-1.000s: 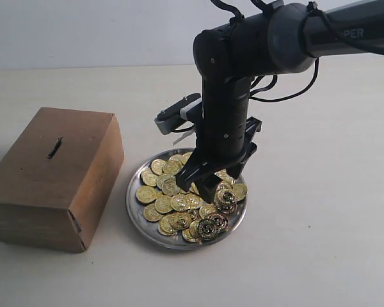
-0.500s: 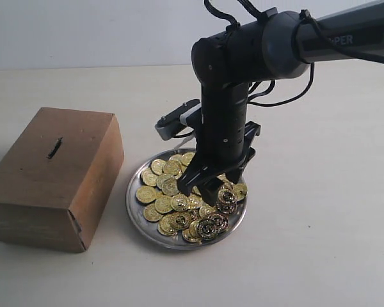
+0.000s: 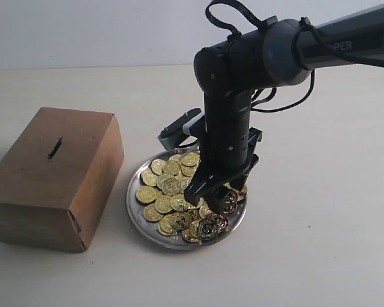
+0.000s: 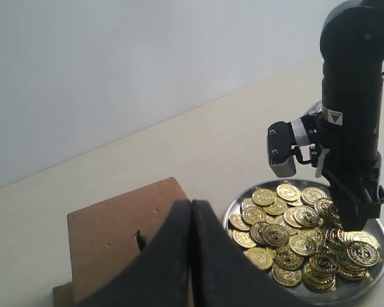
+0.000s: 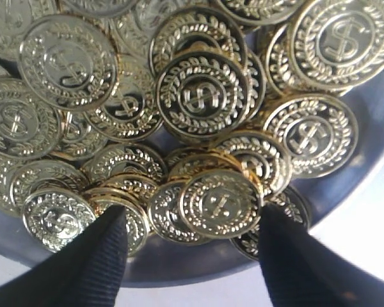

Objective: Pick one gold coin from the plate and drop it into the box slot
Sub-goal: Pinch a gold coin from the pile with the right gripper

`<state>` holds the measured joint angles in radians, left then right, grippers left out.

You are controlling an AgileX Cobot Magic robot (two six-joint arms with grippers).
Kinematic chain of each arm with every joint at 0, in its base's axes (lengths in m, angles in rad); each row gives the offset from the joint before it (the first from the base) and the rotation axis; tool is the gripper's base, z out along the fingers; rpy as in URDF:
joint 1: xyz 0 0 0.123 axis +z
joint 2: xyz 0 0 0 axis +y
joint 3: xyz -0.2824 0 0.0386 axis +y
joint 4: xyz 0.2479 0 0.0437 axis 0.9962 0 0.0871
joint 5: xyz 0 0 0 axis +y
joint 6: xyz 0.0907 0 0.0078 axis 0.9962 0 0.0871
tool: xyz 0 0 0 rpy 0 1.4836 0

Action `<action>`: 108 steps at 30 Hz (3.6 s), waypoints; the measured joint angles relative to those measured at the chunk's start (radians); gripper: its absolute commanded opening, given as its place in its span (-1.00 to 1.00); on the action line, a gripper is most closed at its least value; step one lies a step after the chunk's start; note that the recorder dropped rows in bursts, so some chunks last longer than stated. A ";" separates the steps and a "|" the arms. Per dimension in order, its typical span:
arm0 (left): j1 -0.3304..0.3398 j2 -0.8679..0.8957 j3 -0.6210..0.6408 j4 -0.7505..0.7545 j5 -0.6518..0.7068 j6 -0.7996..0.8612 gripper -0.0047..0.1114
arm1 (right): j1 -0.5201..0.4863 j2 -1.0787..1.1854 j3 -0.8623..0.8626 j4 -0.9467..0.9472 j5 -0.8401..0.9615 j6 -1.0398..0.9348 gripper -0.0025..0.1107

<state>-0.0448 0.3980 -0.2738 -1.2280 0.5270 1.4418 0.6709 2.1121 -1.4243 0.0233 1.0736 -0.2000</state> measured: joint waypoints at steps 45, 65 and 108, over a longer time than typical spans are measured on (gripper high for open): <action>0.000 0.000 0.000 0.000 0.006 0.003 -0.92 | -0.020 0.000 0.009 -0.001 -0.072 -0.016 0.05; 0.000 0.000 0.000 0.000 0.006 0.003 -0.92 | -0.020 0.028 0.009 0.008 -0.075 -0.012 0.01; 0.000 0.000 0.000 0.000 0.006 0.005 -0.92 | 0.032 0.011 0.009 -0.075 -0.107 0.046 0.01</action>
<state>-0.0448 0.3980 -0.2738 -1.2280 0.5327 1.4465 0.7025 2.1235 -1.4155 -0.0514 0.9669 -0.1538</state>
